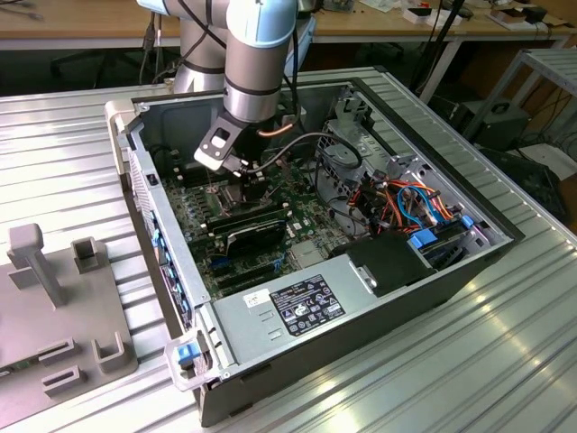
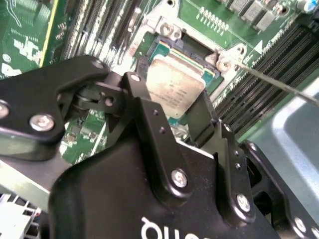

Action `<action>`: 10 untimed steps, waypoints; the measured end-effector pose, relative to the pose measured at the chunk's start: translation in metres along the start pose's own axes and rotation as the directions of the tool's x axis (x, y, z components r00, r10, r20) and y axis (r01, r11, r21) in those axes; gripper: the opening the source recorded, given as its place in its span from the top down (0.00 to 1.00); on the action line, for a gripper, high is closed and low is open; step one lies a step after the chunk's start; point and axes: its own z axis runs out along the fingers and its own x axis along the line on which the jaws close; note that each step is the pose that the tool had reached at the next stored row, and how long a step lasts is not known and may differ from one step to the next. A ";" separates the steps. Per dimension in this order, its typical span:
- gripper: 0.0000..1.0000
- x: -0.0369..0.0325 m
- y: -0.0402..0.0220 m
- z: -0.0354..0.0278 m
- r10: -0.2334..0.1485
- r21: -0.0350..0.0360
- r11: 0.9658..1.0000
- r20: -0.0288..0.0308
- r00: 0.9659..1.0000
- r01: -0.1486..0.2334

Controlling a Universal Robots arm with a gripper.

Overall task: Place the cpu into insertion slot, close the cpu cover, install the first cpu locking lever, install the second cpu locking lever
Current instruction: 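Place the cpu into insertion slot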

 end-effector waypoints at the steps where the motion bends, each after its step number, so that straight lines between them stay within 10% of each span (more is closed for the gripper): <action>1: 0.39 0.0007 0.0003 0.0010 0.000 -0.001 1.000 -0.004 1.000 0.000; 10: 0.33 0.0007 0.0006 -0.0023 0.009 0.001 1.000 -0.002 1.000 -0.009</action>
